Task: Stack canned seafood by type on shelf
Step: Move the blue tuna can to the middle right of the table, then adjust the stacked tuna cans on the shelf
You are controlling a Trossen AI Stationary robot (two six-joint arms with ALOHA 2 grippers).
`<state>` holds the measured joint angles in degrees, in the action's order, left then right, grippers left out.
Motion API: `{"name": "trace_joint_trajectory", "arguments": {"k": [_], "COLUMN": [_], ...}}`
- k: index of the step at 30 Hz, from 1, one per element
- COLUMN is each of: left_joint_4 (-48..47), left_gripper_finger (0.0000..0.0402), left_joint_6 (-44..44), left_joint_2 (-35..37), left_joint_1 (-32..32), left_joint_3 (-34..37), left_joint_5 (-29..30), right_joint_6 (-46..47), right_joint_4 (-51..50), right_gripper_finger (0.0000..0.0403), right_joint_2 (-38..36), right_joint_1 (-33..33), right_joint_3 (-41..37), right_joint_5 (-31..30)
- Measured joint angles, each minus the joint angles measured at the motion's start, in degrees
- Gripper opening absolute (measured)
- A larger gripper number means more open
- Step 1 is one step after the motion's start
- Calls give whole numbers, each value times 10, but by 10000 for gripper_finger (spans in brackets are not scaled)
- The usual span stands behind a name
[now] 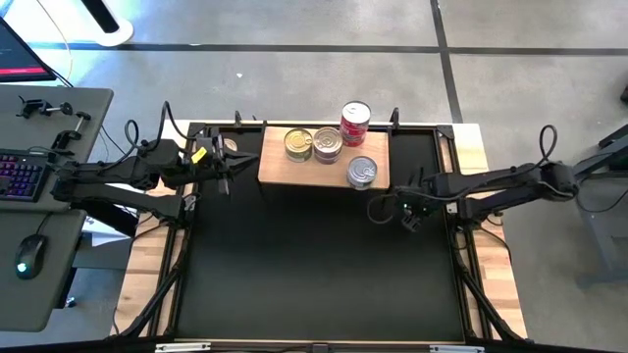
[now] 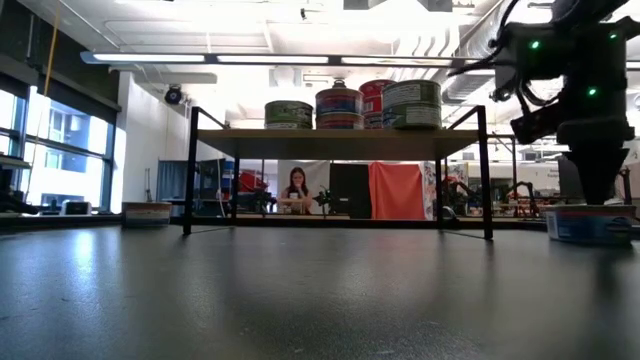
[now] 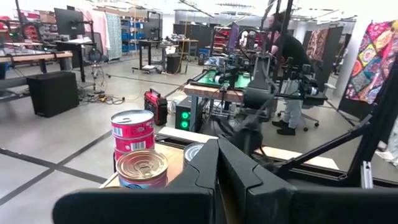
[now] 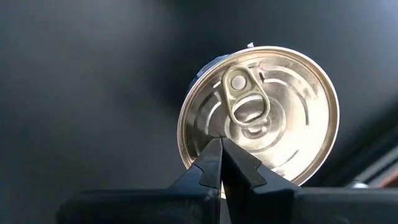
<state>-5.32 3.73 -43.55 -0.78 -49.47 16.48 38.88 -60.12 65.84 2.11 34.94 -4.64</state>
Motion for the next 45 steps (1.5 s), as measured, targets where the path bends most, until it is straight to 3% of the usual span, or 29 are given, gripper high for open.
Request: {"name": "trace_joint_trajectory", "arguments": {"k": [10, 18, 24, 28, 37, 41, 45], "left_joint_4": [0, 0, 0, 0, 0, 0, -11], "left_gripper_finger": [0, 0, 0, 0, 0, 0, 0], "left_joint_6": [-22, -57, -79, -80, -90, -89, -89], "left_joint_2": [0, 0, 0, 0, 0, 0, 0], "left_joint_1": [0, 0, 0, 0, 0, 0, 0], "left_joint_3": [0, 0, 0, 0, 0, 0, 0], "left_joint_5": [25, 46, 59, 59, 59, 59, 59], "right_joint_6": [96, 99, -18, -33, -33, -56, -87], "right_joint_4": [174, 304, 276, 229, 117, 20, -28], "right_gripper_finger": [0, 0, 0, 0, 0, 0, 0], "right_joint_2": [13, 110, 178, 200, 240, 286, 338], "right_joint_1": [-116, -174, -177, -156, -50, -31, -30], "right_joint_3": [-2, 37, 172, 285, 477, 536, 574], "right_joint_5": [41, 49, 90, 115, -52, -96, -99]}}
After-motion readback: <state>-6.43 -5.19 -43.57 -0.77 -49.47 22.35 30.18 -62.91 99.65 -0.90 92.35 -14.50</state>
